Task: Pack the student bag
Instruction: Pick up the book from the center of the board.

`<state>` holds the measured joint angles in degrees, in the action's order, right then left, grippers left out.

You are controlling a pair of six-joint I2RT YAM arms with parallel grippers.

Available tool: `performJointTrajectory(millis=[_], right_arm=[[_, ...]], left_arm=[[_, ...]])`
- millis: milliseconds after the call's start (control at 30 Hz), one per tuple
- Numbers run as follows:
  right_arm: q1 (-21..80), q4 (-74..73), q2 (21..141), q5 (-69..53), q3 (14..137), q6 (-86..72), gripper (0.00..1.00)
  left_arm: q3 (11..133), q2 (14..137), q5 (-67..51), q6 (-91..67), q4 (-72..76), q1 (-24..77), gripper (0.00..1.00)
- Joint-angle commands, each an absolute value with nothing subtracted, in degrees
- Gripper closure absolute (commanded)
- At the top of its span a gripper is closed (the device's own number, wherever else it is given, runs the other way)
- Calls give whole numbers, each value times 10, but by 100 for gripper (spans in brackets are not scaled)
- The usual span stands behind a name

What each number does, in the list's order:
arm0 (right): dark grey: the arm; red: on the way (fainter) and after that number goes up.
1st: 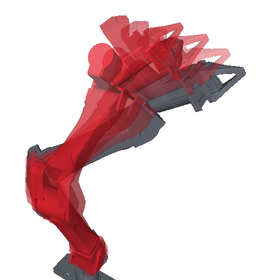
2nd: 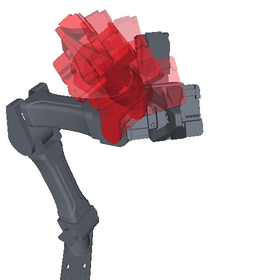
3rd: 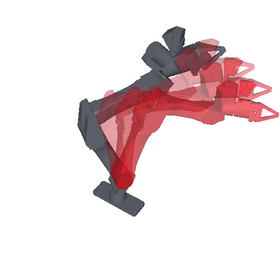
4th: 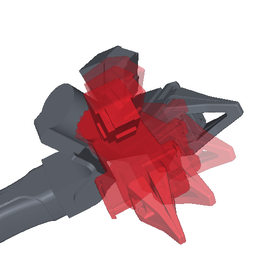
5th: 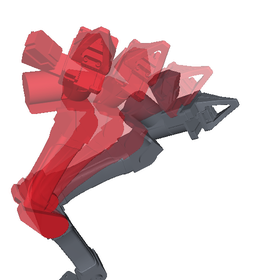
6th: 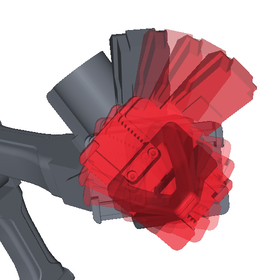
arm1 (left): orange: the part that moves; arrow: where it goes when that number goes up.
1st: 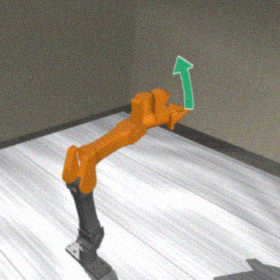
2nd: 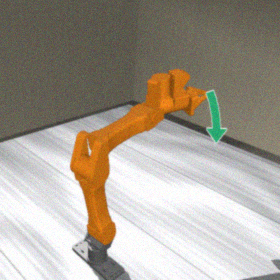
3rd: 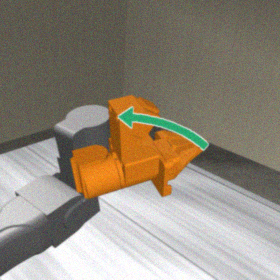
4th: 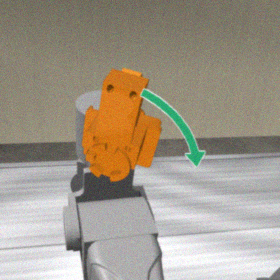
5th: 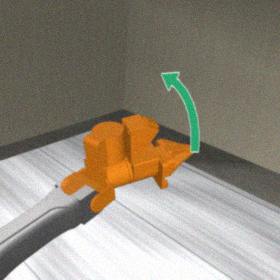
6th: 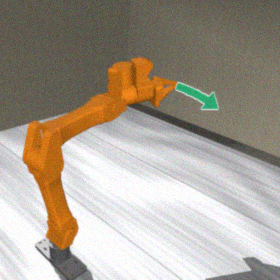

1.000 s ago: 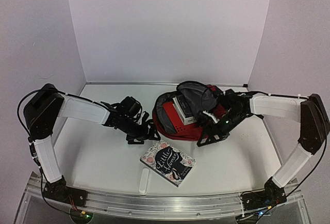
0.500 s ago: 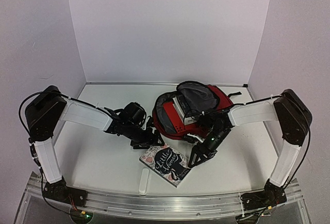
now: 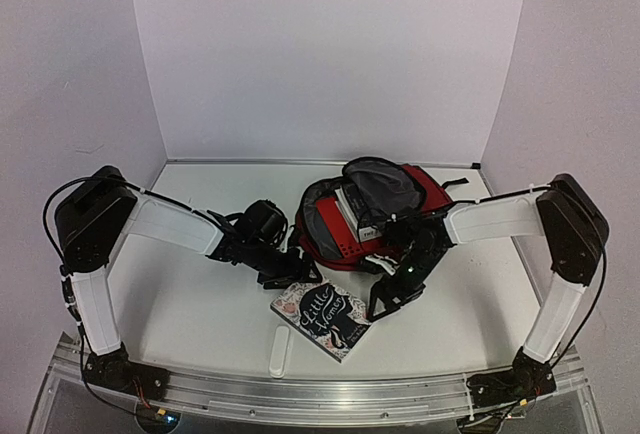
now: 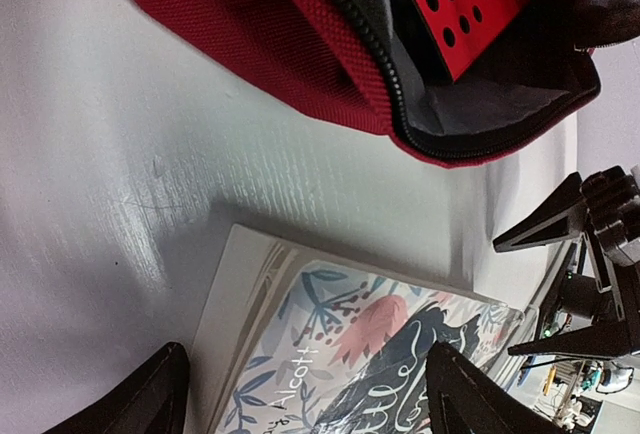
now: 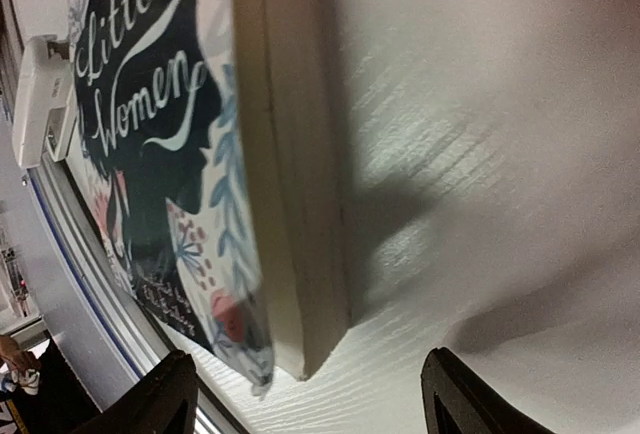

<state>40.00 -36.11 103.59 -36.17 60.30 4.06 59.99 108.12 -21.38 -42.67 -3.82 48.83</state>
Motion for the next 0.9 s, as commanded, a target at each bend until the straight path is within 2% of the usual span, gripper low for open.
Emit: performJointTrajectory(millis=[0, 100, 333, 667, 767, 867], right_arm=[[397, -357, 963, -327, 591, 44, 17], [397, -337, 931, -322, 573, 6, 11], [398, -361, 988, -417, 568, -39, 2], [397, -331, 1045, -455, 554, -52, 2], [399, -321, 1072, -475, 575, -54, 2], [398, -313, 1095, -476, 605, -55, 10]], left_arm=[[600, 1069, -194, -436, -23, 491, 18], [596, 1065, -187, -440, -21, 491, 16], [600, 1065, -177, -445, -20, 491, 14], [596, 1062, -162, -451, -19, 491, 9], [590, 1064, -177, -447, -7, 491, 12], [583, 1070, -208, -444, 19, 491, 19]])
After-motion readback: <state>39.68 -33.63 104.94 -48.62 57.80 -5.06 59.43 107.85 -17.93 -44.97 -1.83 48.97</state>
